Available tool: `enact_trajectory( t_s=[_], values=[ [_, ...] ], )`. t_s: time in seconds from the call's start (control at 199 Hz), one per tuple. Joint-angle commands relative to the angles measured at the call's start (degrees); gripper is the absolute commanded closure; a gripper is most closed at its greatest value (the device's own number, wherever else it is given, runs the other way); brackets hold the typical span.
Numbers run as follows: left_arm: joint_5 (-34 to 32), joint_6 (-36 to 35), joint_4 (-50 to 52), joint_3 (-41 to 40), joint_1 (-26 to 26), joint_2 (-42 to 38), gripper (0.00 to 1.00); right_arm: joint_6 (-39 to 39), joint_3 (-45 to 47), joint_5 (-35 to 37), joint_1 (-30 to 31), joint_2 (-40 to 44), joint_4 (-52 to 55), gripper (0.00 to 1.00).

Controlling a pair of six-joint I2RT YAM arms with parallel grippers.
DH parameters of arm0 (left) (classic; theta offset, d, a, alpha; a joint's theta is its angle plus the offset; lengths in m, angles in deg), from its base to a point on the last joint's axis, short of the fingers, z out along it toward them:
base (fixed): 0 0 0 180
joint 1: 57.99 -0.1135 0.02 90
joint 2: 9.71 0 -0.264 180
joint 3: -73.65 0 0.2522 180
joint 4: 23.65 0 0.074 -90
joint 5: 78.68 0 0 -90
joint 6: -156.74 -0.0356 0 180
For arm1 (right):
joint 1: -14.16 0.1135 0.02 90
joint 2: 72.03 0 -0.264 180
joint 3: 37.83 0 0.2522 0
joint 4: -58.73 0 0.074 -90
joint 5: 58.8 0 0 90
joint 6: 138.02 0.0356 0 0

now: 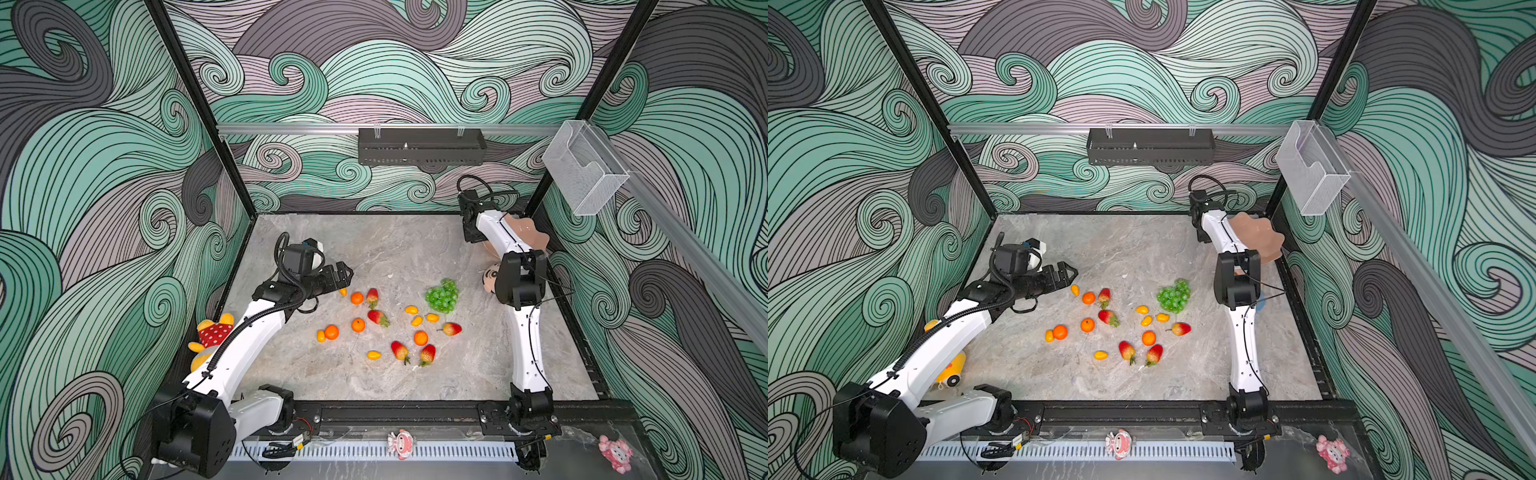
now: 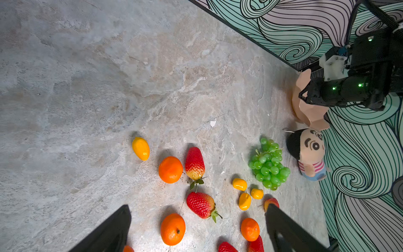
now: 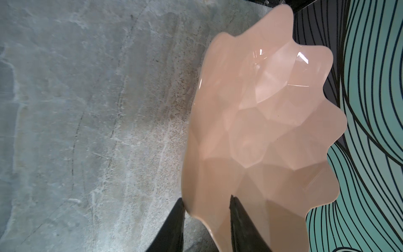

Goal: Arrange fruit in a fruit bowl
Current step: Move the fruit bowl to the top-center of the table.

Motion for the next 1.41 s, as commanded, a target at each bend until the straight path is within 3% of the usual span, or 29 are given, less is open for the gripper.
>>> enact_trajectory(
  t_s=[0.0, 0.216, 0.533, 0.915, 1.031, 1.403],
  values=[
    [0.07, 0.36, -1.12, 0.58, 0.30, -0.08, 0.01, 0.68, 0.38, 0.91, 0.10, -1.13, 0.98, 0.73],
    [1.65, 0.79, -1.54, 1.31, 0.34, 1.57, 0.01, 0.26, 0.42, -0.67, -0.25, -0.64, 1.01, 0.87],
    [1.67, 1.13, -1.25, 0.96, 0.30, 1.59, 0.02, -0.28, 0.60, -0.15, -0.25, 0.38, 0.98, 0.99],
    [-1.65, 1.25, 0.68, 0.18, 0.24, 0.28, 0.01, -2.23, -0.02, 0.26, 2.28, 2.87, 1.02, 1.00],
    [-6.10, 3.35, 1.62, -0.82, 0.25, -0.40, 0.01, -3.09, 0.24, -1.45, 4.25, 3.23, 1.41, 1.00],
    [-12.86, 8.47, 1.43, -6.26, -0.04, -5.69, 0.01, -6.33, 0.58, -2.53, 15.61, 3.33, 4.41, 1.00]
  ],
)
